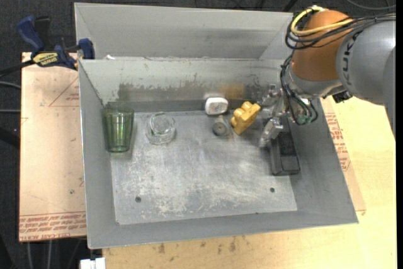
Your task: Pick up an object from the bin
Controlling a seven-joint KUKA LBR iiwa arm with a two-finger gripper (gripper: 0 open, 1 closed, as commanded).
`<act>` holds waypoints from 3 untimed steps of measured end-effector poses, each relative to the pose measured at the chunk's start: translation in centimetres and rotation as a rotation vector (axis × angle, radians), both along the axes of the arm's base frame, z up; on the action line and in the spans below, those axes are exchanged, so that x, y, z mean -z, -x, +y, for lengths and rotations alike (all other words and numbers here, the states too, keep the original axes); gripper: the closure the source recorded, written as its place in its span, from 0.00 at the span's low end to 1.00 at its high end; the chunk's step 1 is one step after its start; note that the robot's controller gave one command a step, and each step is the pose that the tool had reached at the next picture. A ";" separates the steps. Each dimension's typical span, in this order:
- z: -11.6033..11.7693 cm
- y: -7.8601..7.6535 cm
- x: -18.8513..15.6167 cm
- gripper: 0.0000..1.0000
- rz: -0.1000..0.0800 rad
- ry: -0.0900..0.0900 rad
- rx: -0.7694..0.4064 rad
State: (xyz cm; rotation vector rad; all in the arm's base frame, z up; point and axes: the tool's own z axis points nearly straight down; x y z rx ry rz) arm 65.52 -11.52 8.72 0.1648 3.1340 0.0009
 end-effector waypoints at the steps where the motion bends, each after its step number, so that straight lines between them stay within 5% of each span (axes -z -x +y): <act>1: 2.4 0.2 1.1 0.00 0.000 0.000 0.038; 2: 3.8 0.3 1.0 0.00 -0.013 0.003 -0.050; 3: 3.9 0.2 1.0 0.00 -0.008 0.005 0.025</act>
Offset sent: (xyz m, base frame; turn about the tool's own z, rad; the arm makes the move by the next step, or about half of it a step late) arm -0.0108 0.0351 -0.0170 -0.0920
